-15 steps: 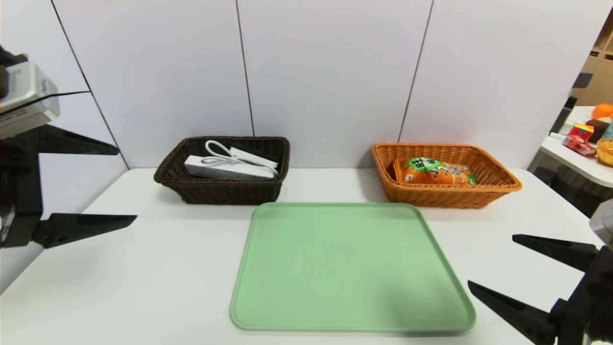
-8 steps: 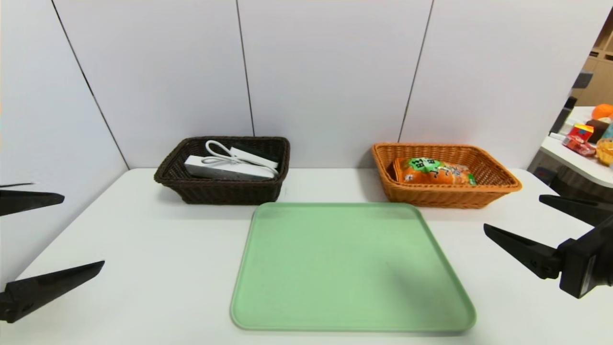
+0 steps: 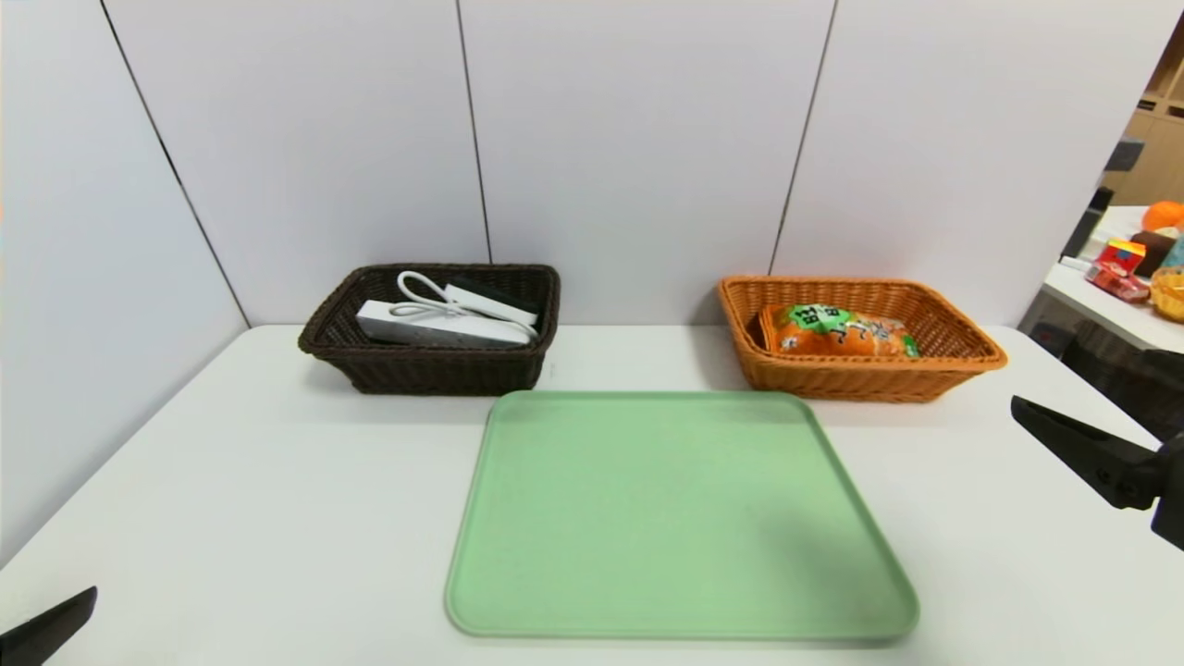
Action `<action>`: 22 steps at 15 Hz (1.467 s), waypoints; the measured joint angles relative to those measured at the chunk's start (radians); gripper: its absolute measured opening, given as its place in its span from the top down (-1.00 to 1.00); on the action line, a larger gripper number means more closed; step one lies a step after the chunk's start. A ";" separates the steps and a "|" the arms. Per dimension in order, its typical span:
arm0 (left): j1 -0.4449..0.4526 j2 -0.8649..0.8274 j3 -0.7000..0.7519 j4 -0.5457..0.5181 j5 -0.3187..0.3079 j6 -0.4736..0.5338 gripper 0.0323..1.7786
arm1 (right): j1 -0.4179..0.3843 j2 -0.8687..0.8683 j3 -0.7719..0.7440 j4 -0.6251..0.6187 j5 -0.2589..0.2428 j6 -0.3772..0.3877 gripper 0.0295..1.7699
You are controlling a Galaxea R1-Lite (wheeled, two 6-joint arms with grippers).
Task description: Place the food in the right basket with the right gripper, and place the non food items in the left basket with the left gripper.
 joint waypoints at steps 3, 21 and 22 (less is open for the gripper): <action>0.045 -0.093 0.021 0.004 0.001 -0.045 -0.90 | -0.050 -0.048 0.008 0.005 -0.001 -0.004 -0.92; 0.020 -0.377 0.031 0.130 -0.020 -0.164 -0.90 | -0.286 -0.380 0.159 0.052 0.016 -0.028 -0.92; 0.020 -0.393 0.041 0.133 -0.020 -0.164 -0.90 | -0.287 -0.393 0.172 0.053 0.016 -0.028 -0.92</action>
